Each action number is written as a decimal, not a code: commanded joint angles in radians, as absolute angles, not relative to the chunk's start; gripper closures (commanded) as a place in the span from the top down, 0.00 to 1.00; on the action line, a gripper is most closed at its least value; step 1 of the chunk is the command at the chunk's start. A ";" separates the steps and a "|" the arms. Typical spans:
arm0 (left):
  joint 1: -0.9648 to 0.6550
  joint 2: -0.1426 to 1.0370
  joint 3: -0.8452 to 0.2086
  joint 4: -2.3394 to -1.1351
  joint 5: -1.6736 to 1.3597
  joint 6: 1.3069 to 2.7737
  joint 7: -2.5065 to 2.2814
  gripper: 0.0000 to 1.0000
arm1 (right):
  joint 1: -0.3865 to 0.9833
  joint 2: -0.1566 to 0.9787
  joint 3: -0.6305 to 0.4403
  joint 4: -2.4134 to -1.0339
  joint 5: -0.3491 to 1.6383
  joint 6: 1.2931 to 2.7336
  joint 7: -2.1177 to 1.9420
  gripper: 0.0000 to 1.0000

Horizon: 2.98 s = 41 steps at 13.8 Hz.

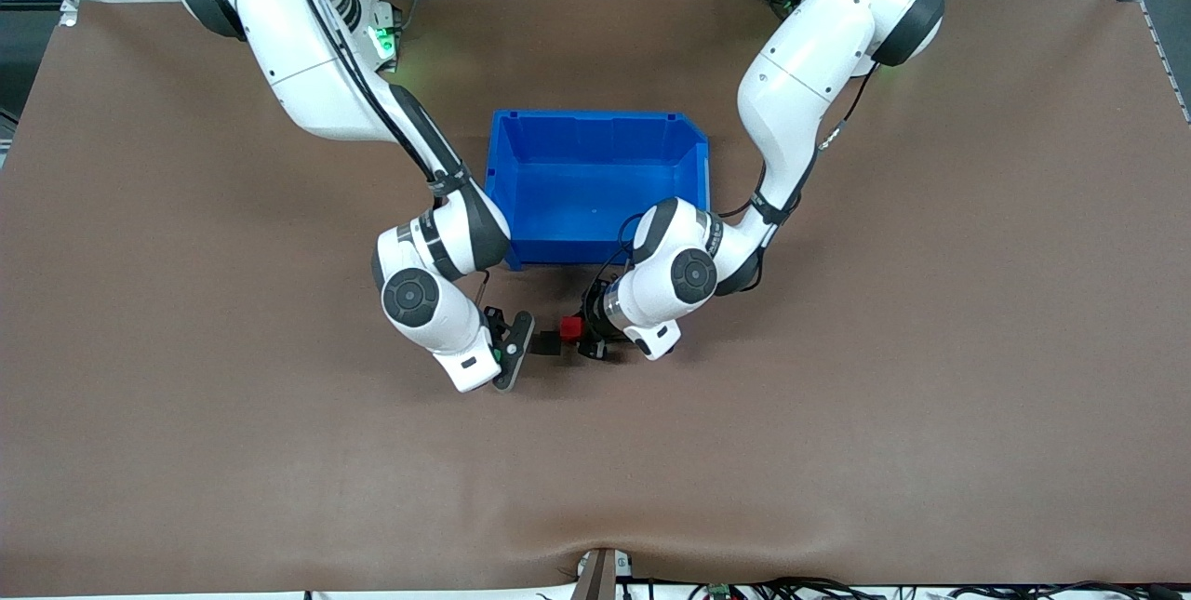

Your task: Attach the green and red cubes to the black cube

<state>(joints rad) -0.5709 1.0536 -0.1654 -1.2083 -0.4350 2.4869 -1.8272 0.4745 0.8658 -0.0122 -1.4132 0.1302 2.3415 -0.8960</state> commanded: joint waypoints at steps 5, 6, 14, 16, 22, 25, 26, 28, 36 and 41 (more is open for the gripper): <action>-0.574 1.074 -0.156 -1.192 -0.453 2.485 -1.832 0.45 | 0.518 0.848 -0.018 -1.433 0.112 2.341 -0.879 0.00; -0.575 1.074 -0.155 -1.190 -0.451 2.485 -1.827 0.90 | 0.525 0.848 -0.026 -1.433 0.112 2.341 -0.867 0.00; -0.516 1.028 -0.149 -1.193 -0.440 2.442 -1.769 1.00 | 0.594 0.848 -0.066 -1.433 0.104 2.341 -0.821 0.00; -0.477 1.011 -0.150 -1.193 -0.414 2.395 -1.761 1.00 | 0.603 0.848 -0.066 -1.433 0.104 2.341 -0.816 0.00; -0.440 0.980 -0.150 -1.193 -0.295 2.378 -1.761 1.00 | 0.615 0.850 -0.066 -1.427 0.103 2.350 -0.815 0.82; -0.434 0.959 -0.149 -1.193 -0.209 2.361 -1.761 1.00 | 0.614 0.850 -0.066 -1.427 0.098 2.350 -0.816 1.00; -0.423 0.947 -0.149 -1.193 -0.190 2.336 -1.761 1.00 | 0.614 0.850 -0.066 -1.427 0.098 2.350 -0.816 1.00; -0.382 0.930 -0.156 -1.193 -0.157 2.300 -1.744 1.00 | 0.614 0.850 -0.066 -1.427 0.098 2.350 -0.816 1.00; -0.270 0.754 -0.144 -1.193 -0.040 2.067 -1.348 1.00 | 0.591 0.766 -0.110 -1.427 0.103 2.220 -0.784 1.00; -0.161 0.615 -0.143 -1.193 0.009 1.907 -1.053 1.00 | 0.517 0.643 -0.155 -1.433 0.117 2.103 -0.686 1.00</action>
